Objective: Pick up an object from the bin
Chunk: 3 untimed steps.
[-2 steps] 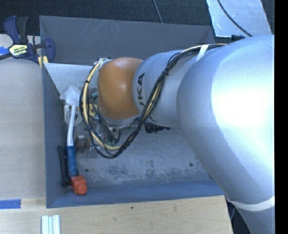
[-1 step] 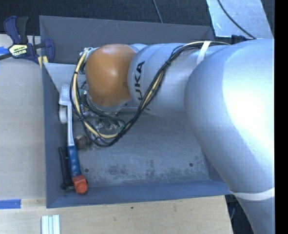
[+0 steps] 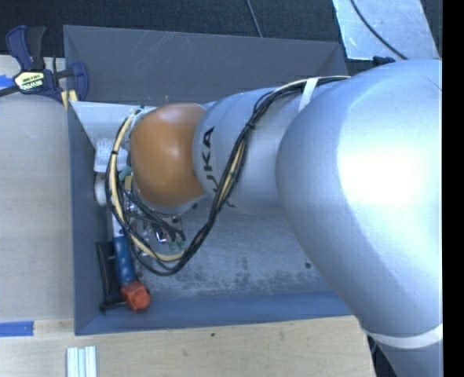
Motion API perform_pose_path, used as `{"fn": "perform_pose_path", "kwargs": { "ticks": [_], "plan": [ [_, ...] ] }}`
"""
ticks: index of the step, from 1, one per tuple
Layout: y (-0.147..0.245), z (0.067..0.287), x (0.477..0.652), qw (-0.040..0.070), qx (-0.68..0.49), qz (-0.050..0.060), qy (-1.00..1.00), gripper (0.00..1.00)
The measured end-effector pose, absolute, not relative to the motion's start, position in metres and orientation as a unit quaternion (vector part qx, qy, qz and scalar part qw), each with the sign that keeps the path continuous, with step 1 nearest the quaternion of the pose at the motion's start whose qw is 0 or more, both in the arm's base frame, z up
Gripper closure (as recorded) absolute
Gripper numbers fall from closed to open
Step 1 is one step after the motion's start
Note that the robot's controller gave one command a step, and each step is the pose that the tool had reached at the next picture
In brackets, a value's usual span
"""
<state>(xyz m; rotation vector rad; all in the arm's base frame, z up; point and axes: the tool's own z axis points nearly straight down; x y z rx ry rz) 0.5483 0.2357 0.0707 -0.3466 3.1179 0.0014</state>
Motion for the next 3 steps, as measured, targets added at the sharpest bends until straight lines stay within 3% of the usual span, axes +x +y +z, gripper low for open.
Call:
{"fn": "perform_pose_path", "kwargs": {
  "ticks": [1,2,3],
  "plan": [
    [0.236,0.097,0.574,0.003,-0.455,-0.007,0.891,0.0],
    [0.237,0.079,0.555,0.006,-0.124,0.001,0.992,1.0],
    [0.237,0.076,0.552,0.007,-0.119,0.002,0.993,1.0]
  ]
}}
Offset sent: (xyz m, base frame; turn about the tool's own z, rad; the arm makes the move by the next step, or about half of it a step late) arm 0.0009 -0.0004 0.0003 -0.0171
